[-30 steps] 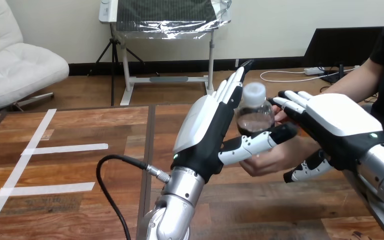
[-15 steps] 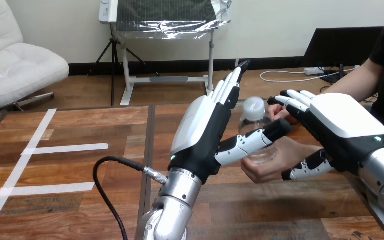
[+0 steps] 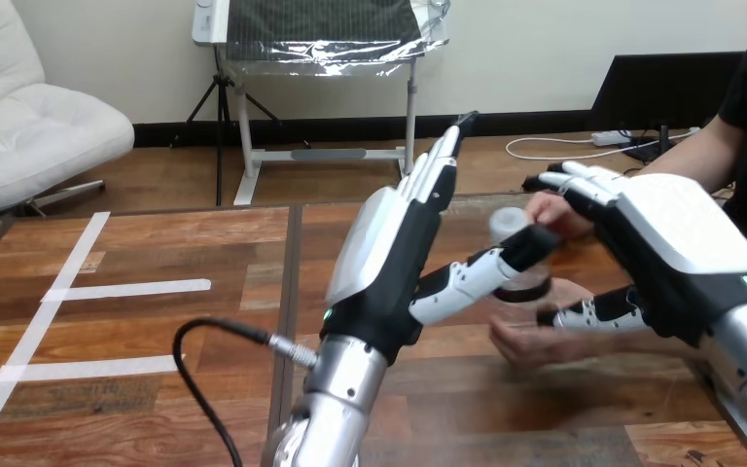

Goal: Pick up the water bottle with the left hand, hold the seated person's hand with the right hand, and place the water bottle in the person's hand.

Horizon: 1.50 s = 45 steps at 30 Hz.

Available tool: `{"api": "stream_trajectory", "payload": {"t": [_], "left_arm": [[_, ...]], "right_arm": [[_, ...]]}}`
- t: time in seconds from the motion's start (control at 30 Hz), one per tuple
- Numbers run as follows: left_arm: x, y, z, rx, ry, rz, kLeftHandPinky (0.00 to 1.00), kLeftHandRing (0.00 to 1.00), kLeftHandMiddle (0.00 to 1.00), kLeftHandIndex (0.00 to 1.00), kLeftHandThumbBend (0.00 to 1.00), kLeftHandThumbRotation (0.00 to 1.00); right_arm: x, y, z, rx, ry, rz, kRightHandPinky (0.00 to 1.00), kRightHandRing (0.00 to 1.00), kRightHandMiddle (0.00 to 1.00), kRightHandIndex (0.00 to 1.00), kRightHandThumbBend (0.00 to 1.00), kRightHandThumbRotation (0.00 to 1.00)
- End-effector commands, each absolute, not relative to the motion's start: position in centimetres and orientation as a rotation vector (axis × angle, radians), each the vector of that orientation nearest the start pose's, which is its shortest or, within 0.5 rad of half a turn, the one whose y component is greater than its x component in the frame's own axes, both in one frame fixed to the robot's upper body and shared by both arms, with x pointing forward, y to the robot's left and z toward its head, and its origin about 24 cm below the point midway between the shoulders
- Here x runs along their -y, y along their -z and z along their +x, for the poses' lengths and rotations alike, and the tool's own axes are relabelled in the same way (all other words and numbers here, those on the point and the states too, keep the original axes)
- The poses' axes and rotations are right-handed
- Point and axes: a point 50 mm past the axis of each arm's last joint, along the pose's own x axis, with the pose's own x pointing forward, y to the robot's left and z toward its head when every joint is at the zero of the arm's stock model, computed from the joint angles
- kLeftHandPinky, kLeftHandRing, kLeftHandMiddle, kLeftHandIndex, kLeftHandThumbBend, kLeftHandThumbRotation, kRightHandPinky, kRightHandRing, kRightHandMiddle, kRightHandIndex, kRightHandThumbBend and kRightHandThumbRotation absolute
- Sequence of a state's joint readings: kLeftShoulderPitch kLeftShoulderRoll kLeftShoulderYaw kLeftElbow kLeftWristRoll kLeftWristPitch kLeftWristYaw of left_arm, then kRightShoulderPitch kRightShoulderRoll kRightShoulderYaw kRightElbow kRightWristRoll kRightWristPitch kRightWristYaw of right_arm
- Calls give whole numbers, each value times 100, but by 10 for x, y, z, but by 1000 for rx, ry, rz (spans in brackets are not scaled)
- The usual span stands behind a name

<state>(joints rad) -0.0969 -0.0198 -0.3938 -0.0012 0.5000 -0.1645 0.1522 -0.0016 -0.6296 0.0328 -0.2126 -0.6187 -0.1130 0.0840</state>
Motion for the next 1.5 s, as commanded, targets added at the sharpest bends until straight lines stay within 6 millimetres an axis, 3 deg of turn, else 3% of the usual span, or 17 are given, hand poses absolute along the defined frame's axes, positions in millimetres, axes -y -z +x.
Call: {"api": "stream_trajectory", "payload": {"t": [0.0, 0.3, 0.57, 0.9, 1.07, 1.47], "left_arm": [[-47, -99, 245, 460, 219, 352, 100, 100, 100, 100, 78, 100], [-51, -96, 237, 459, 186, 307, 100, 100, 100, 100, 78, 100], [-57, -93, 228, 465, 146, 254, 100, 100, 100, 100, 73, 100], [-66, -88, 215, 468, 99, 188, 100, 99, 99, 100, 67, 100], [-70, -86, 209, 472, 72, 156, 98, 97, 98, 99, 65, 100], [-77, -83, 196, 504, 8, 115, 91, 93, 95, 94, 60, 100]], "right_arm": [[206, -136, 245, 420, -61, -1153, 76, 89, 90, 84, 56, 19], [198, -128, 238, 463, 10, -1010, 73, 88, 89, 83, 45, 20], [190, -121, 233, 516, 41, -861, 73, 88, 88, 81, 40, 10], [181, -113, 226, 591, 60, -784, 72, 86, 88, 81, 32, 7], [178, -110, 225, 634, 61, -750, 68, 82, 86, 79, 30, 2], [171, -102, 221, 633, 39, -631, 64, 80, 86, 79, 31, 0]]}}
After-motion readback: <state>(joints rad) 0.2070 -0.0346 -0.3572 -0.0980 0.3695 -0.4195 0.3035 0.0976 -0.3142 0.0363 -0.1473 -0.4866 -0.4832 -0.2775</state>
